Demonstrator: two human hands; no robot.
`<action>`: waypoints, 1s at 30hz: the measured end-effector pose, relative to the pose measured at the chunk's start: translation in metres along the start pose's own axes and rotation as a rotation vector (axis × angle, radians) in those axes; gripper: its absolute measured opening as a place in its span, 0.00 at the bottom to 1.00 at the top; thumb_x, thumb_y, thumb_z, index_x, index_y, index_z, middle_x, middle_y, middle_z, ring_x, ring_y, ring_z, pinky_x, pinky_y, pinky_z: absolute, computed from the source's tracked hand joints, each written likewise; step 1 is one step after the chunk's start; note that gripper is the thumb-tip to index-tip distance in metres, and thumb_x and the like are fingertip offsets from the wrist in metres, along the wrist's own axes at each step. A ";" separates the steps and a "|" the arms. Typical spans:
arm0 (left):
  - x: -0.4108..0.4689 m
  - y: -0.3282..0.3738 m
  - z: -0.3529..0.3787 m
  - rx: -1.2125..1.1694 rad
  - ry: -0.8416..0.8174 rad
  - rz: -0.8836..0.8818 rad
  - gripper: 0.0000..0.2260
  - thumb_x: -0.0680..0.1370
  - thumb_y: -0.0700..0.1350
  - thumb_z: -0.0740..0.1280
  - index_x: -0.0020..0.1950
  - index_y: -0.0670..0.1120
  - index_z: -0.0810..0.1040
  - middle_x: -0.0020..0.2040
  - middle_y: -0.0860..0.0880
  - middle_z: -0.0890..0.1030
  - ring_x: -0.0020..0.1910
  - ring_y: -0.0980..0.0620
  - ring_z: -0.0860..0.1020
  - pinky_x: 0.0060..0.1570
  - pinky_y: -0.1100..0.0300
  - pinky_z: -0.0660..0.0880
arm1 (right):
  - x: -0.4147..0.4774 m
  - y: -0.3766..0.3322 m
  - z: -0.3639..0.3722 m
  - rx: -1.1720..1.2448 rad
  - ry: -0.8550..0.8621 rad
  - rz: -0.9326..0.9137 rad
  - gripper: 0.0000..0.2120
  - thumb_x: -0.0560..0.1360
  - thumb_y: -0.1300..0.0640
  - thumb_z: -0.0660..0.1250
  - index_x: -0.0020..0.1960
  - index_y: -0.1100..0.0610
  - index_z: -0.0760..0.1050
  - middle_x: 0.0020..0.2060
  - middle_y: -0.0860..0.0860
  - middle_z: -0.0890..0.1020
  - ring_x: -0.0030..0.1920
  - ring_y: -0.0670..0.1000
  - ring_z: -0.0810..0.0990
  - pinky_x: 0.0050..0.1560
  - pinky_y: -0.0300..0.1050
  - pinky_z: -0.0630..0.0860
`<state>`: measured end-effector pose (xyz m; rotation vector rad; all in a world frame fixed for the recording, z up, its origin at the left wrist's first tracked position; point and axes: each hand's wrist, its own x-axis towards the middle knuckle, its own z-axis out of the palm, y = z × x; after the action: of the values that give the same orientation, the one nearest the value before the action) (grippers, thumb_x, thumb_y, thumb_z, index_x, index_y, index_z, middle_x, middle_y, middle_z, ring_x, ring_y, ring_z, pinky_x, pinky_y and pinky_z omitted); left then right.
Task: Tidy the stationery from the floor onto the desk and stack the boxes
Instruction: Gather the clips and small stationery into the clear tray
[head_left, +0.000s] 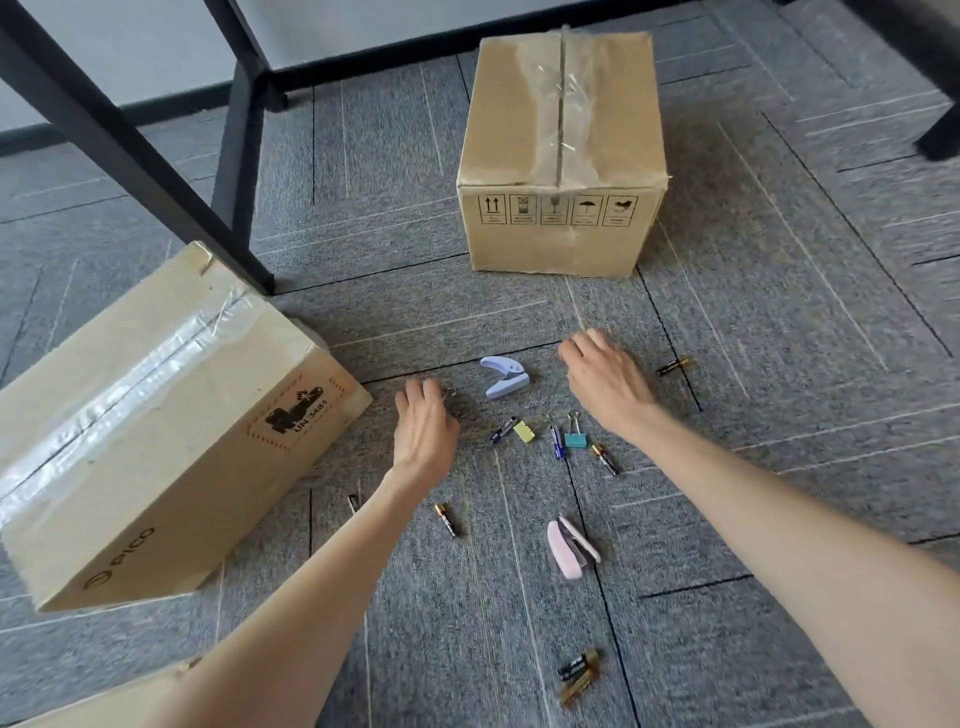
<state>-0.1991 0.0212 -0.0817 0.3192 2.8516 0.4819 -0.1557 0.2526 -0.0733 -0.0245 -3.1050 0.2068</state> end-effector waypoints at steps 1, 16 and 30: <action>0.001 0.003 0.001 -0.046 -0.013 0.002 0.18 0.75 0.37 0.64 0.64 0.39 0.69 0.61 0.40 0.69 0.60 0.40 0.67 0.57 0.48 0.70 | -0.001 0.001 -0.001 0.028 0.036 -0.010 0.13 0.76 0.64 0.62 0.60 0.62 0.72 0.56 0.56 0.76 0.57 0.53 0.73 0.61 0.48 0.72; -0.022 0.071 0.014 0.138 -0.098 0.359 0.18 0.76 0.52 0.66 0.63 0.48 0.74 0.58 0.49 0.75 0.58 0.48 0.73 0.50 0.52 0.76 | -0.043 -0.017 -0.003 0.226 -0.327 0.374 0.19 0.76 0.45 0.67 0.58 0.57 0.67 0.40 0.48 0.79 0.33 0.46 0.75 0.37 0.40 0.72; -0.026 0.080 0.011 -0.010 0.008 0.149 0.08 0.80 0.48 0.59 0.55 0.44 0.69 0.50 0.45 0.79 0.50 0.44 0.76 0.40 0.53 0.71 | -0.042 -0.033 0.005 0.366 -0.367 0.544 0.08 0.73 0.54 0.71 0.40 0.57 0.76 0.32 0.49 0.75 0.30 0.48 0.73 0.30 0.39 0.68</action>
<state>-0.1581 0.0916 -0.0589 0.5323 2.8449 0.5258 -0.1146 0.2184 -0.0747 -0.9184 -3.2692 0.8748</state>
